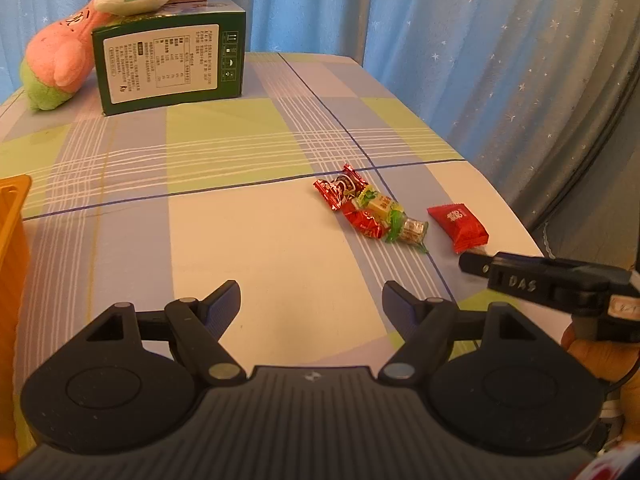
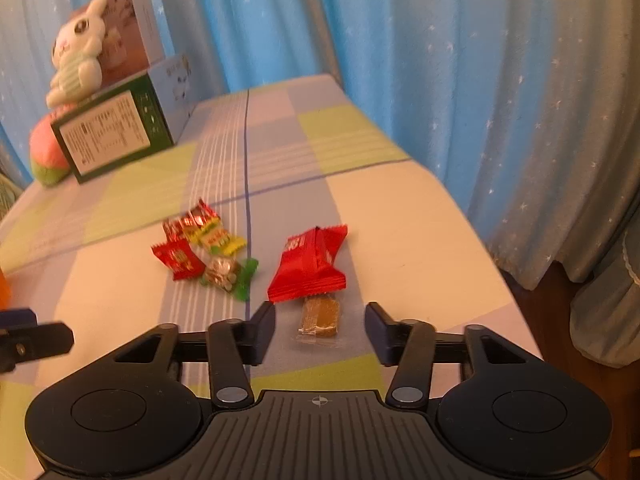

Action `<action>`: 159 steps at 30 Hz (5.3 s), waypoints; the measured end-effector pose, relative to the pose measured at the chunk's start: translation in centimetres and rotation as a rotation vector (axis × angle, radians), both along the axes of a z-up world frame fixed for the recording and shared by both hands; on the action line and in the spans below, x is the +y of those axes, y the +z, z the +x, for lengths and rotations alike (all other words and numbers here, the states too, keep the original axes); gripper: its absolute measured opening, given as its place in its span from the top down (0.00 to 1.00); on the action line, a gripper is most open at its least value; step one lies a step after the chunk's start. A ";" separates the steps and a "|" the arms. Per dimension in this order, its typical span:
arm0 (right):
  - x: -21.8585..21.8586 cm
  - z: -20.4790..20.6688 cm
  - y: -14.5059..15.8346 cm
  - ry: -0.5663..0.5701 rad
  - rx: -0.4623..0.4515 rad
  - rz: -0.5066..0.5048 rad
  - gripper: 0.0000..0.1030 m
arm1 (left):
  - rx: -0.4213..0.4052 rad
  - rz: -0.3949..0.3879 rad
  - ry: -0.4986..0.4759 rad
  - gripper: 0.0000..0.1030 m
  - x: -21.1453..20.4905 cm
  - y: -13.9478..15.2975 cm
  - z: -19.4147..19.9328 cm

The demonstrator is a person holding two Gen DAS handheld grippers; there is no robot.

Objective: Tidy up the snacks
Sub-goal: 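Grasp the small clear candy with the right tool while the left tool grasps the red packet, then carry the clear candy with the right tool while the left tool carries the red packet to the tray, then open both tools to drop the candy and red packet into the orange tray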

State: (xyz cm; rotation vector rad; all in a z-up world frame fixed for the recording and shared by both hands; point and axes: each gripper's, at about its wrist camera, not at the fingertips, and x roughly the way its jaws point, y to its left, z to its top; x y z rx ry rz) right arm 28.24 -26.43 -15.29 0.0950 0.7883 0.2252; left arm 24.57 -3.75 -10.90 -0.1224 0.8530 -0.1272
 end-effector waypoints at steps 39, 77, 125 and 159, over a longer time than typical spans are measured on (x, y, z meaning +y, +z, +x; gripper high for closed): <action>-6.4 -1.4 2.1 -0.260 -0.056 0.088 0.80 | -0.080 -0.005 -0.404 0.62 -11.9 -2.3 8.8; 2.9 -9.1 5.3 0.001 -0.062 0.121 0.80 | -0.028 -0.008 -0.052 0.77 1.8 3.2 -7.1; 24.2 -22.9 13.2 0.404 -0.144 0.102 0.80 | -0.130 -0.003 0.340 0.77 21.2 11.2 -24.2; 31.4 -17.3 10.0 0.477 -0.067 0.122 0.80 | -0.053 0.000 0.386 0.77 27.3 7.2 -18.9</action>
